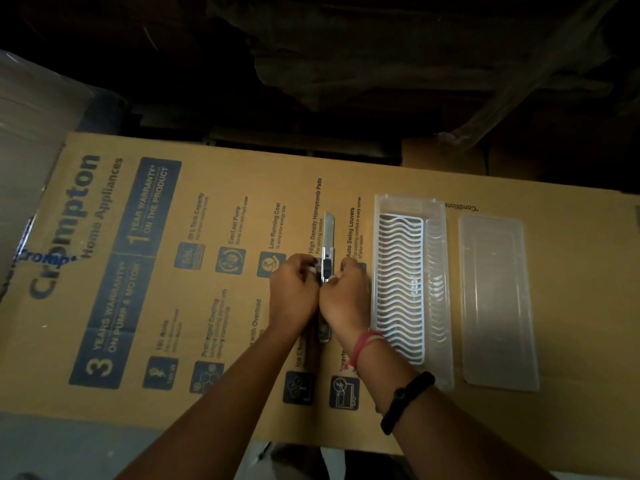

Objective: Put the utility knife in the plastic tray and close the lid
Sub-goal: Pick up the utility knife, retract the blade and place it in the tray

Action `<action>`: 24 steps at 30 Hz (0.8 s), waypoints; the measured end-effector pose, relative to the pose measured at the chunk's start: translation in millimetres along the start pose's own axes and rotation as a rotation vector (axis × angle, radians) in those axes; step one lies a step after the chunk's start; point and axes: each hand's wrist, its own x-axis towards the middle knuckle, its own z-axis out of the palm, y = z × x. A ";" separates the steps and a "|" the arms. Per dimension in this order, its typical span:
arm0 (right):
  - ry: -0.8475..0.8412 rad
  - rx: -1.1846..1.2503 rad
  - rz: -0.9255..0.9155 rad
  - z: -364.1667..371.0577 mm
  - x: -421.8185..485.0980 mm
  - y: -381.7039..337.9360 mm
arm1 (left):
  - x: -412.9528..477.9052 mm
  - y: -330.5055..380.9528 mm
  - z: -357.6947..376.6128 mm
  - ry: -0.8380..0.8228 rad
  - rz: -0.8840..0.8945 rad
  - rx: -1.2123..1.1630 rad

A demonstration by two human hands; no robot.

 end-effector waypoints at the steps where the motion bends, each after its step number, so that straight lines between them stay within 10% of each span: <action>1: -0.005 0.035 0.004 1.6 0.8 1.5 | 1.7 0.9 0.8 -0.005 -0.051 -0.049; 24: -0.018 0.727 0.081 -0.1 -8.8 0.2 | 3.7 12.3 -23.9 -0.311 -0.466 -0.776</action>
